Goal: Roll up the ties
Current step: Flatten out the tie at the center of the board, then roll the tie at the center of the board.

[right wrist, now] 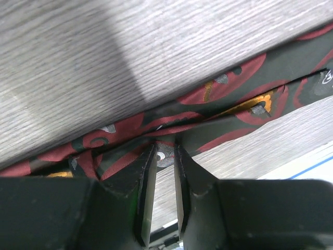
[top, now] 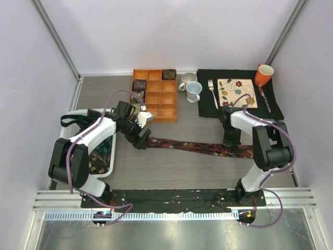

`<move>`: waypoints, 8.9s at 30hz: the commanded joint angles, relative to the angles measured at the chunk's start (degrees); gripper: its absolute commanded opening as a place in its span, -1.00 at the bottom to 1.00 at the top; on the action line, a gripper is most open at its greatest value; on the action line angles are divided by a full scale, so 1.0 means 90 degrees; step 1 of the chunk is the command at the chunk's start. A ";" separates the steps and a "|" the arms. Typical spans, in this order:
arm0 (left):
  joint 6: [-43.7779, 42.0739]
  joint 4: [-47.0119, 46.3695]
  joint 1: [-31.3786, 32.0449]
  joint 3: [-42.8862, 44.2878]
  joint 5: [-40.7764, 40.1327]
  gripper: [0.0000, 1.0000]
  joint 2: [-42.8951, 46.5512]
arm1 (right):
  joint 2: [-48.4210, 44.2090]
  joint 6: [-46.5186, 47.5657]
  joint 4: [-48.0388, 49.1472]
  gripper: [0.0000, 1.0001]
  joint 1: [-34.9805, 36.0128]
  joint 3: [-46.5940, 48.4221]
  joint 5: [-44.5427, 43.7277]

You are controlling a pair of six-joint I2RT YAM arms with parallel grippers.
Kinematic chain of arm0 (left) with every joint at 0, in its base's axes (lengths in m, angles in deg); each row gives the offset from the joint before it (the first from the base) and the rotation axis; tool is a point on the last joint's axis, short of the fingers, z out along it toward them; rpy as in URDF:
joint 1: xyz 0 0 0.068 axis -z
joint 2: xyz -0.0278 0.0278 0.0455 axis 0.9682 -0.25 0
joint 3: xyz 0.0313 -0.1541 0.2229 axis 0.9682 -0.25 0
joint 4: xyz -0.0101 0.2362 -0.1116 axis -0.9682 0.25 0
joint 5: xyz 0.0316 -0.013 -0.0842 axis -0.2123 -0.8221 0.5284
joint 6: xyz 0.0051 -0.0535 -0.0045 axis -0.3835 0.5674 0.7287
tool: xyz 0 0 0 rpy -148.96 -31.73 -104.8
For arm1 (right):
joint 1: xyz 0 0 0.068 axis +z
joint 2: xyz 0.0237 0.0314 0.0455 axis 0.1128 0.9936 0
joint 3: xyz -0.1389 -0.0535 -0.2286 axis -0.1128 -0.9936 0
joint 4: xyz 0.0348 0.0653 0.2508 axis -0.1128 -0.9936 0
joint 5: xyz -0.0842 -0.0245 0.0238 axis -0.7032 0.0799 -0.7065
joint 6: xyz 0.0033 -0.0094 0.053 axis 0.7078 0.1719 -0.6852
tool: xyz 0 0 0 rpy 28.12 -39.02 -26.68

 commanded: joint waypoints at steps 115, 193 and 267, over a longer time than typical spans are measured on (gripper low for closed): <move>-0.2446 0.1523 -0.0462 0.1734 0.0806 0.92 0.0404 | 0.0818 0.1509 -0.0502 -0.41 0.0533 0.1544 -0.1790; -0.2162 -0.0160 0.3113 0.2377 -0.0913 0.04 -0.2903 | -0.3470 0.1177 0.3023 0.36 -0.0346 0.0960 0.2867; -0.2035 -0.1068 0.2888 0.1303 -0.0640 0.84 -0.1936 | -0.0540 0.0727 0.2729 -0.11 0.0826 0.1037 0.4459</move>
